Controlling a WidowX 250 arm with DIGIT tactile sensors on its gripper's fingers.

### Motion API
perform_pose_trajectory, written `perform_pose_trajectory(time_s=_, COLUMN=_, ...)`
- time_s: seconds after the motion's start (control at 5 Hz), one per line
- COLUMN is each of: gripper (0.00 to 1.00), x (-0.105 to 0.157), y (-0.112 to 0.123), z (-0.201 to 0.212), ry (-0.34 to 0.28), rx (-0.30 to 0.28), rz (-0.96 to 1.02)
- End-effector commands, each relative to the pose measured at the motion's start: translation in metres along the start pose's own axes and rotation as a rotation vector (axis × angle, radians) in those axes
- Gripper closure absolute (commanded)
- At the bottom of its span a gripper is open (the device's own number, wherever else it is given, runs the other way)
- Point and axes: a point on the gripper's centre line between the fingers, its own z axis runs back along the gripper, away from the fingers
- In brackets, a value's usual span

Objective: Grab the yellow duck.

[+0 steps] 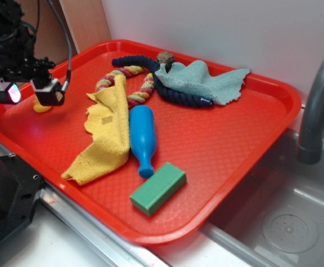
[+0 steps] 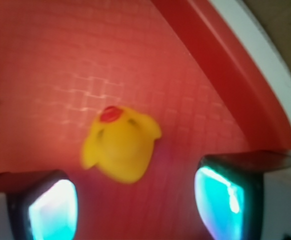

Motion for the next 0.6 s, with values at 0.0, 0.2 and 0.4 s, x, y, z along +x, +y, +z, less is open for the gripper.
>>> perform_pose_trajectory(time_s=0.0, gripper=0.00, x=0.0093, y=-0.0069, z=-0.0162, ry=0.006, rx=0.054, rz=-0.132)
perform_pose_trajectory(time_s=0.2, gripper=0.00, x=0.0137, y=-0.0116, z=-0.0134, ry=-0.009, rx=0.028, rz=-0.238)
perform_pose_trajectory(time_s=0.4, gripper=1.00, x=0.0129, y=-0.0140, z=-0.0072, ry=-0.028, rx=0.031, rz=-0.273)
